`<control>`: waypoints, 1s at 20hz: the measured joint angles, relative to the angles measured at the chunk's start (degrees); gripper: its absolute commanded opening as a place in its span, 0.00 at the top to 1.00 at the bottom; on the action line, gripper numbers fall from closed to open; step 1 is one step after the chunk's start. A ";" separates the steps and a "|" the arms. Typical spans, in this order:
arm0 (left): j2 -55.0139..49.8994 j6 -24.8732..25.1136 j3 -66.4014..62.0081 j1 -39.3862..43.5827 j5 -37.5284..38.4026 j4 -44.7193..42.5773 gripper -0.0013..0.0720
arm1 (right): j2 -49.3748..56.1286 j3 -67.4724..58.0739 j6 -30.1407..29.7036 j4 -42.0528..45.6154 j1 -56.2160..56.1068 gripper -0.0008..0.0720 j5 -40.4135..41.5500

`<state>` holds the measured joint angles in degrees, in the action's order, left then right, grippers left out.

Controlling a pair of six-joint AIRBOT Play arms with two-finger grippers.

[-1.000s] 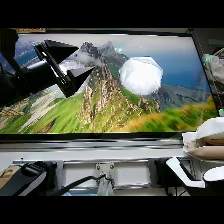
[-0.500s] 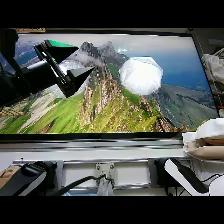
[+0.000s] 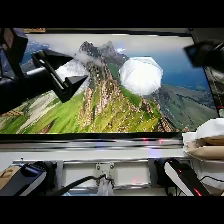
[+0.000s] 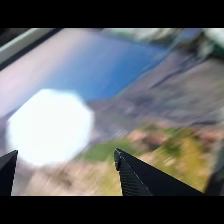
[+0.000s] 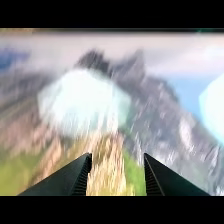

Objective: Fold the clothes and pants, and hang the long-sleeved shirts on hangers.

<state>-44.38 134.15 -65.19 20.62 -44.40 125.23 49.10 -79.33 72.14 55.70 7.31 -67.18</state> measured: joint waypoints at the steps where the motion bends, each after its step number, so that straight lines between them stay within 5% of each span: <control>1: 0.92 -4.42 0.00 0.00 -0.07 -5.79 0.09 | -1.20 2.84 -1.14 -0.04 -1.29 0.44 0.22; 6: 5.64 -24.46 -0.07 0.00 -0.28 -33.03 0.09 | -4.46 13.62 -4.28 -0.50 -5.88 0.44 1.38; 12: 7.06 -43.30 -0.07 0.00 3.06 -43.82 0.09 | -4.98 18.97 -7.80 -1.95 -14.40 0.44 7.63; 20: 5.99 -50.97 -0.07 0.00 4.66 -45.86 0.09 | -4.90 20.11 -9.11 -1.64 -19.74 0.44 7.37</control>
<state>-38.39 83.18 -65.25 20.62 -39.75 79.37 44.21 -59.22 63.02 54.06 -12.43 -59.81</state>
